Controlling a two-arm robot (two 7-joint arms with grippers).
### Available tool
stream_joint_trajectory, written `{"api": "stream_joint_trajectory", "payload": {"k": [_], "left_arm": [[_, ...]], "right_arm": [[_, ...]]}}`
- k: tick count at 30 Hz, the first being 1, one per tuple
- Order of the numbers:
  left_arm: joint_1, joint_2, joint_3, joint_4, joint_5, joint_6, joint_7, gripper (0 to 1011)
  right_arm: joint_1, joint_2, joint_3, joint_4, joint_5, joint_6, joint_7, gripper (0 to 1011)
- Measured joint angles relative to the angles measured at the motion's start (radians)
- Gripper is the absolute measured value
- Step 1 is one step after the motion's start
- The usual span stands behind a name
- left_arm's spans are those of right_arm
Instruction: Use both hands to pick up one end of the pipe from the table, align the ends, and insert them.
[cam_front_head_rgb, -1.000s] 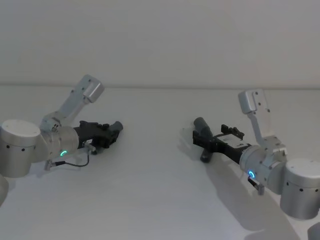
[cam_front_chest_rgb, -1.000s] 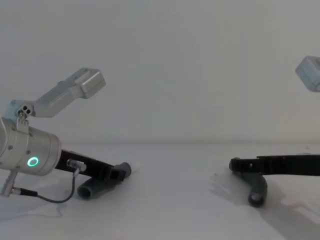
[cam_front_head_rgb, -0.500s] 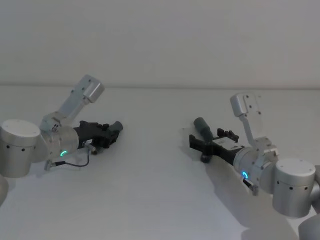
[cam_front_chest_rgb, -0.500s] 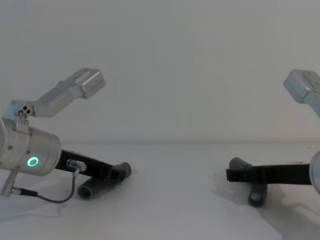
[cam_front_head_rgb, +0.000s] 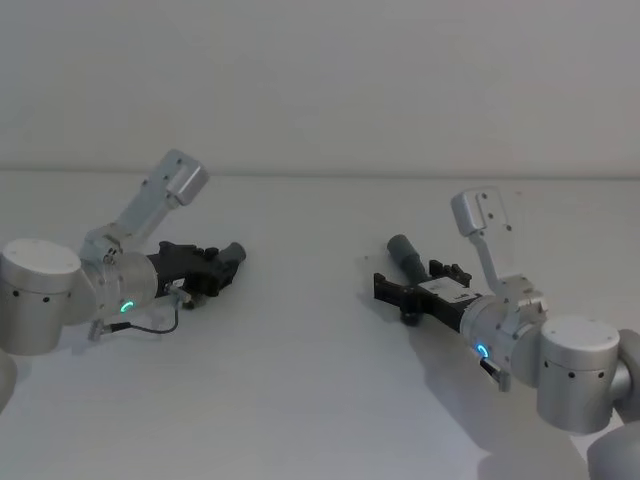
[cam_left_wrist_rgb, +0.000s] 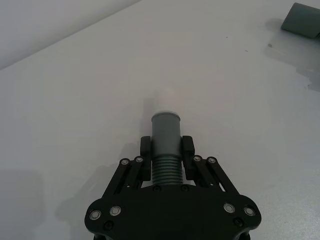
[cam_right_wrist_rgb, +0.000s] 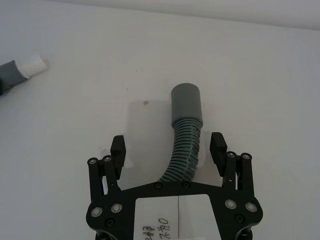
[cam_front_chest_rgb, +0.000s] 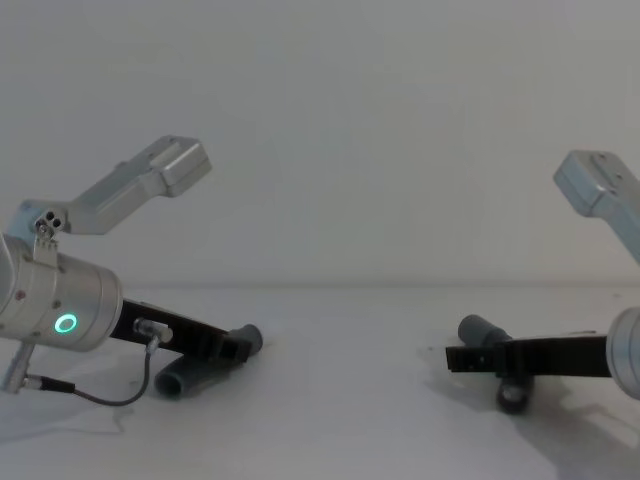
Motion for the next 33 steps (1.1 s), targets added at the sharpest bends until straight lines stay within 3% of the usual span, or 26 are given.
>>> {"api": "stream_joint_trajectory", "payload": {"k": [8,19,23,30,33], "left_arm": [[0.0,0.0,0.0,0.0,0.0,0.0,0.0,348],[0.0,0.0,0.0,0.0,0.0,0.0,0.0,348],[0.0,0.0,0.0,0.0,0.0,0.0,0.0,348],[0.0,0.0,0.0,0.0,0.0,0.0,0.0,348],[0.0,0.0,0.0,0.0,0.0,0.0,0.0,348]], "right_arm": [[0.003,-0.003,-0.001,0.007,-0.006,0.001,0.003,946],[0.005,-0.006,-0.002,0.011,-0.01,0.001,0.004,660],[0.005,-0.006,-0.002,0.012,-0.011,0.001,0.004,490],[0.006,-0.007,-0.002,0.013,-0.011,0.001,0.005,283],[0.006,-0.007,-0.002,0.013,-0.011,0.001,0.005,274]]}}
